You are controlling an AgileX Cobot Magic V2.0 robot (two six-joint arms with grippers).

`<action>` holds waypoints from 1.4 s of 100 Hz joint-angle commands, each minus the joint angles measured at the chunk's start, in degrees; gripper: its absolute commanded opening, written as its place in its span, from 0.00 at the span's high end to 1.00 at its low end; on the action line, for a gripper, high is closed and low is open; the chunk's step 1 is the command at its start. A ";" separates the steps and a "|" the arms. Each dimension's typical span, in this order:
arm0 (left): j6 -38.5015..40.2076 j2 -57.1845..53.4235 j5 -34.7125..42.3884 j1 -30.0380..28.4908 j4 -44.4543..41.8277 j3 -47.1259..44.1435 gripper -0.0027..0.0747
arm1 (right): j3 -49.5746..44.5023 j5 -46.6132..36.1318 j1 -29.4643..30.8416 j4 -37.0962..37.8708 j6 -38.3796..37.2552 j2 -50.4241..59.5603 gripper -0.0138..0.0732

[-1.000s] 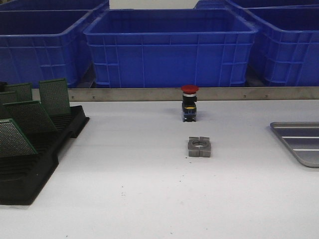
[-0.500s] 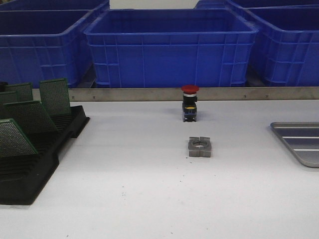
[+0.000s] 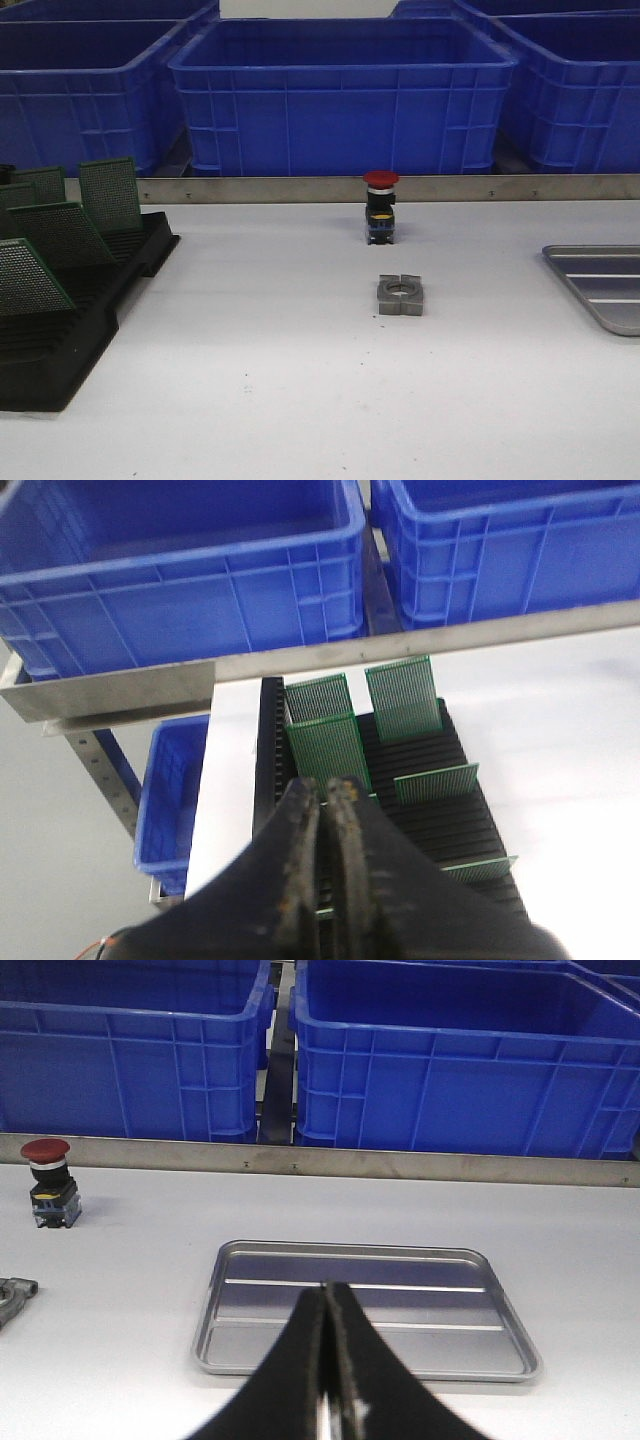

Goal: Place circuit board on tray

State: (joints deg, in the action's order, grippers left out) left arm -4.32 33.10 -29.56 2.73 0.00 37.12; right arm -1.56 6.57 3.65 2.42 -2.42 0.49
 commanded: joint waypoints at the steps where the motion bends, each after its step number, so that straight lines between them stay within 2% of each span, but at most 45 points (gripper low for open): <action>1: -1.18 4.75 2.71 -0.29 0.52 3.88 0.77 | -0.09 -4.38 0.37 0.68 0.20 1.23 0.91; 12: -4.03 10.19 1.69 -0.29 0.66 6.60 0.50 | -0.09 -4.38 0.37 0.68 0.20 1.23 0.91; 13: -4.65 10.86 1.49 -0.29 0.66 6.95 0.45 | -0.09 -4.38 0.37 0.68 0.20 1.23 0.91; 19: -7.20 13.84 0.70 -0.29 0.66 8.51 0.35 | -0.09 -4.38 0.37 0.68 0.20 1.23 0.91; 24: -9.35 15.73 -0.24 -0.29 0.66 9.64 0.31 | -0.09 -4.38 0.37 0.68 0.20 1.23 0.91; 35: -16.80 21.22 -1.31 -0.29 1.88 12.24 0.31 | -0.09 -4.38 0.37 0.68 0.20 1.23 0.91; 42: -25.47 24.59 -2.71 -0.29 4.33 13.78 0.31 | -0.09 -4.38 0.37 0.68 0.20 1.23 0.91; 46: -33.14 26.65 -4.03 -0.29 6.49 14.69 0.31 | -0.09 -4.38 0.37 0.68 0.20 1.23 0.91; 58: -44.29 32.19 -5.01 -0.29 12.68 17.11 0.31 | -0.09 -4.38 0.37 0.68 0.20 1.23 0.91; 76: -65.75 39.03 -17.23 -0.29 19.08 21.26 0.31 | -0.09 -4.38 0.37 0.68 0.20 1.23 0.91; 93: -82.28 43.29 -20.13 -0.29 24.32 21.41 0.31 | -0.09 -4.38 0.37 0.68 0.20 1.23 0.91; 109: -89.23 46.41 -20.70 -0.17 29.57 21.41 0.33 | -0.09 -4.38 0.37 0.68 0.20 1.23 0.91; 140: -89.61 53.20 -18.34 3.28 29.37 21.41 0.35 | -0.09 -4.38 0.37 0.68 0.20 1.23 0.91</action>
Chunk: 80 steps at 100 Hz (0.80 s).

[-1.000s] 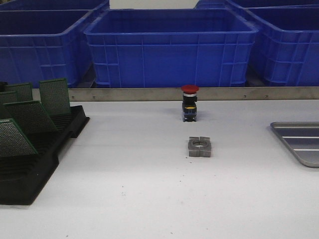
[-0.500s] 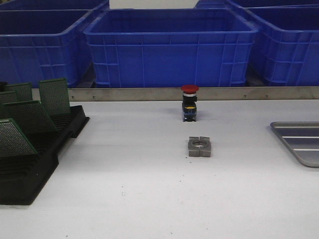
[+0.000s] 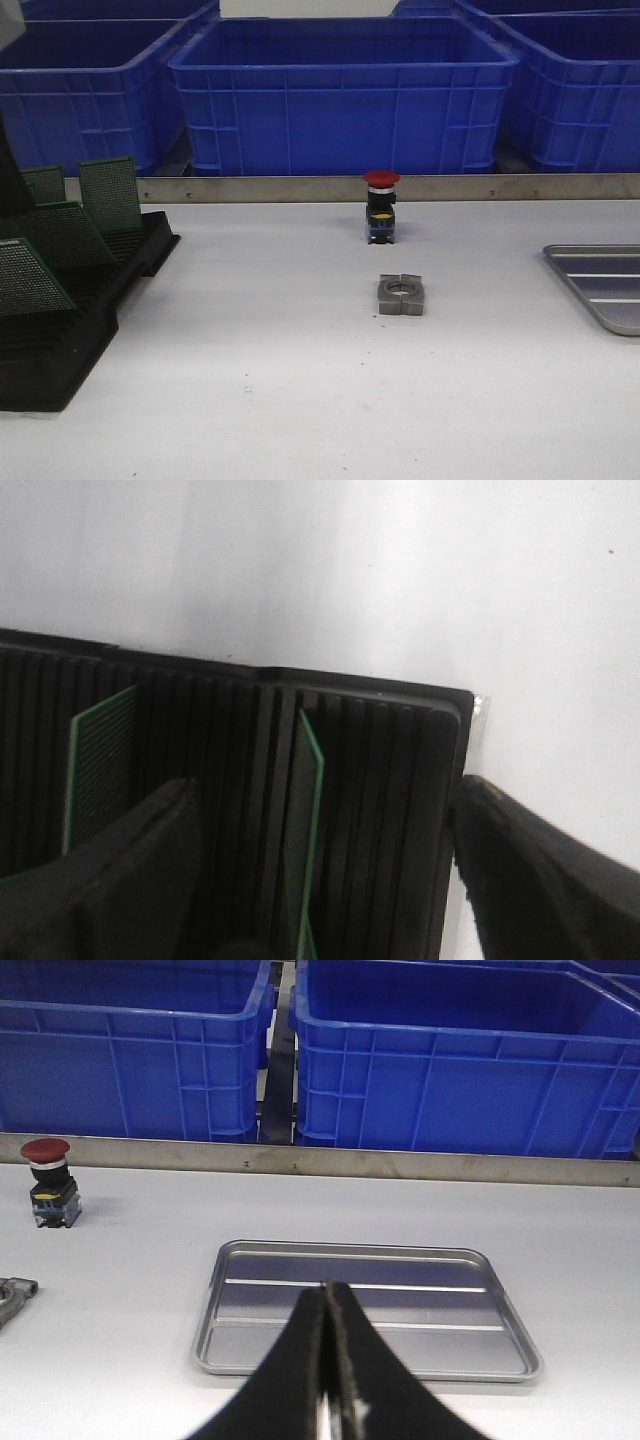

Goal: Place circuit board on tray
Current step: 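Lower the left gripper onto a green circuit board in the black rack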

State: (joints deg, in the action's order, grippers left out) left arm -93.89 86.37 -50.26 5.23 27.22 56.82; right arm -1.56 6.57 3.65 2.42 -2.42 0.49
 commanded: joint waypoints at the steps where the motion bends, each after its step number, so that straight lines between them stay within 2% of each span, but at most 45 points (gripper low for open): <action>1: -0.04 0.06 2.69 0.78 2.15 1.71 0.36 | -0.09 -4.38 0.37 0.68 0.20 1.23 0.91; 9: -0.04 1.49 3.38 0.78 2.15 1.71 0.40 | -0.09 -4.38 0.37 0.68 0.20 1.23 0.91; 16: -0.04 2.11 3.38 0.78 2.04 1.71 0.48 | -0.09 -4.38 0.37 0.68 0.20 1.23 0.91; 40: -0.04 2.11 3.38 0.78 2.04 1.71 0.99 | -0.09 -4.38 0.37 0.68 0.20 1.23 0.91; 56: -0.04 2.11 2.13 0.78 2.04 2.48 0.99 | -0.09 -4.38 0.37 0.68 0.20 1.23 0.91; 80: -0.04 0.37 -10.92 0.78 3.44 10.27 0.99 | -0.09 -4.38 0.37 0.68 0.20 1.23 0.91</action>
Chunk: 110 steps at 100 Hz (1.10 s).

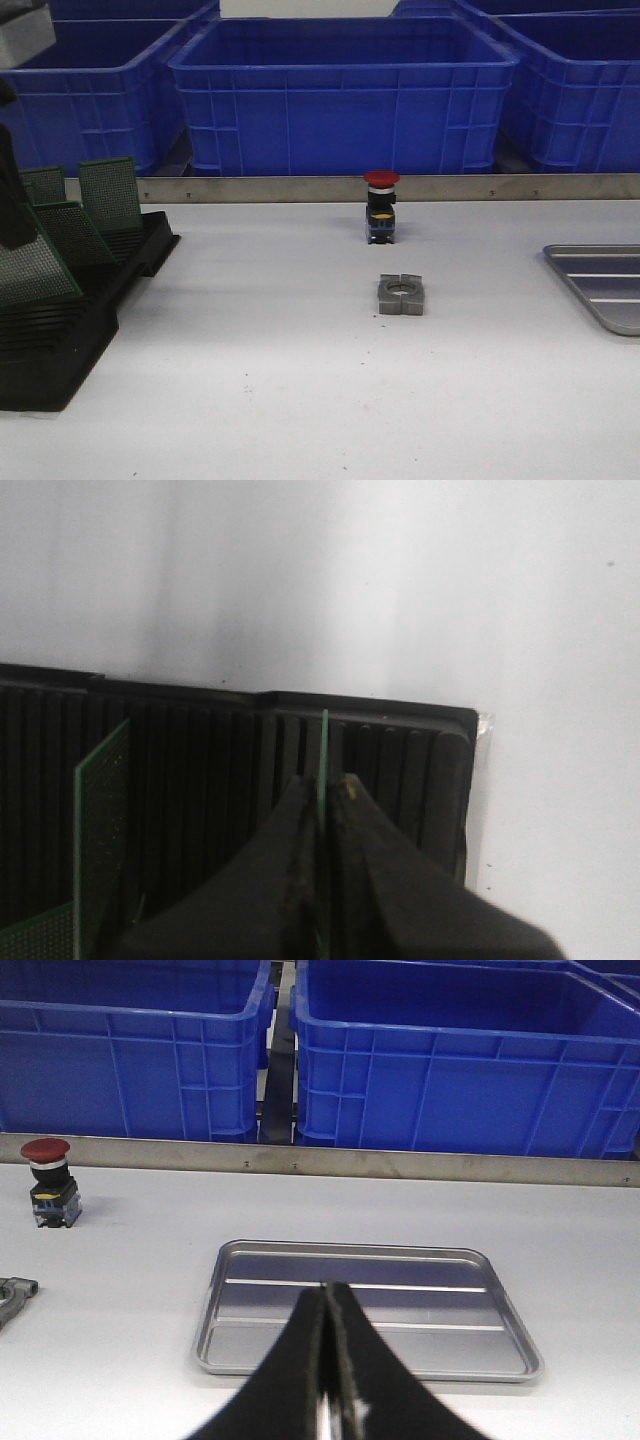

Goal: Place circuit board on tray

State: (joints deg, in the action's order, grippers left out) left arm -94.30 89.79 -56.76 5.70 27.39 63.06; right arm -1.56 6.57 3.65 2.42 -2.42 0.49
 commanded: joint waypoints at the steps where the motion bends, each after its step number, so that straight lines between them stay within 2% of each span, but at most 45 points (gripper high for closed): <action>1: 0.37 -3.03 -4.75 0.31 3.41 4.52 0.99 | -0.09 -4.38 0.37 0.68 0.20 1.23 0.91; 11: 0.37 -3.45 -9.25 0.31 6.86 7.86 0.99 | -0.09 -4.38 0.37 0.68 0.20 1.23 0.91; 21: 0.37 -3.45 -13.67 0.31 14.08 10.29 0.99 | -0.09 -4.38 0.37 0.68 0.20 1.23 0.91; 33: 0.37 -3.45 -14.99 1.63 24.55 10.58 0.99 | -0.09 -4.38 0.37 0.68 0.20 1.23 0.91; 43: 0.37 -3.45 -15.10 4.55 28.62 10.58 0.99 | -0.09 -4.38 0.37 0.68 0.20 1.23 0.91; 81: 0.37 -2.56 -14.62 16.82 32.03 10.58 0.99 | -0.09 -4.56 0.37 0.68 0.25 1.23 0.91; 110: 0.37 -2.56 -14.62 19.02 32.91 10.58 0.99 | 0.05 -4.57 0.31 0.68 0.25 1.23 0.91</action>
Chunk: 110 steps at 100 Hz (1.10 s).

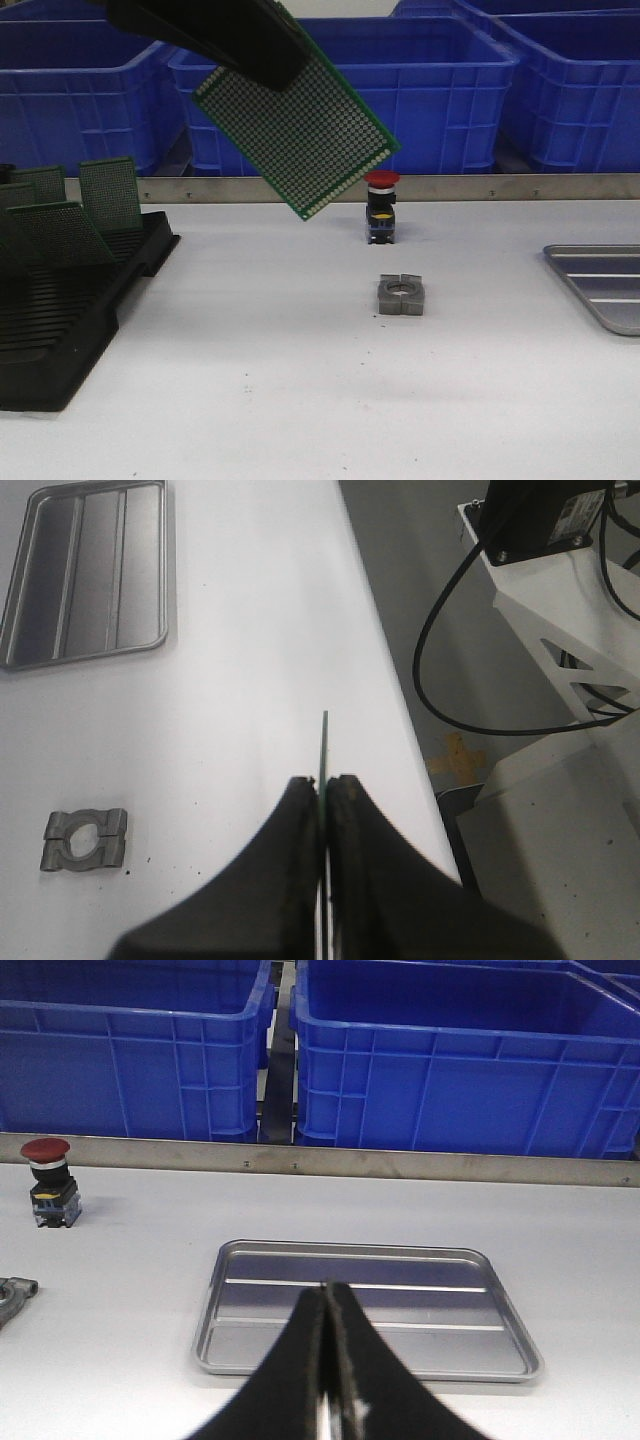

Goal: Place circuit board on tray

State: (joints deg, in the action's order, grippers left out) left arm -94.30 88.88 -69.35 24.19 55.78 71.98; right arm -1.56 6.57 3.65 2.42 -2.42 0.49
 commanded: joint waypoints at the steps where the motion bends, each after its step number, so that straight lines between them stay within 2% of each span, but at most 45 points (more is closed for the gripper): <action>1: 0.37 -1.64 -2.02 0.53 4.52 1.66 0.99 | 0.06 -4.51 0.31 0.68 0.25 1.23 0.91; 18: 0.37 -1.64 -2.17 0.53 4.52 1.66 0.99 | 6.10 1.12 0.31 0.68 0.25 0.80 0.91; 40: 0.37 -1.64 -2.17 0.53 4.64 1.66 0.99 | 19.00 22.28 0.31 0.68 0.25 -8.38 0.91; 52: 0.37 -1.64 -2.17 0.53 4.64 1.66 0.99 | 24.98 30.94 0.31 0.68 0.36 -16.01 0.91; 69: 0.37 -1.64 -2.28 0.53 4.67 1.66 0.99 | 30.67 34.24 0.31 -2.74 0.50 -26.33 0.91; 80: 0.37 -1.64 -2.38 0.53 4.67 1.66 0.99 | 32.76 33.16 0.19 -9.80 4.33 -32.43 0.90; 87: 0.37 -1.64 -2.38 0.53 4.67 1.66 0.99 | 33.48 31.47 -0.59 -17.00 9.55 -35.60 0.85; 97: 0.37 -1.64 -2.38 0.53 4.77 1.66 0.99 | 34.22 29.07 -3.32 -30.61 21.54 -39.42 0.66; 102: 0.37 -1.64 -2.38 0.53 4.77 1.66 0.99 | 34.37 28.28 -4.94 -39.26 29.98 -41.24 0.53; 110: 0.37 -1.64 -2.38 0.53 4.77 1.66 0.99 | 34.37 27.51 -7.73 -50.57 43.94 -44.06 0.38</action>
State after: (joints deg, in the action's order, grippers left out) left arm -94.30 88.88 -69.35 24.29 56.00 71.98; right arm 30.65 38.22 -1.64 -34.50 26.43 -40.82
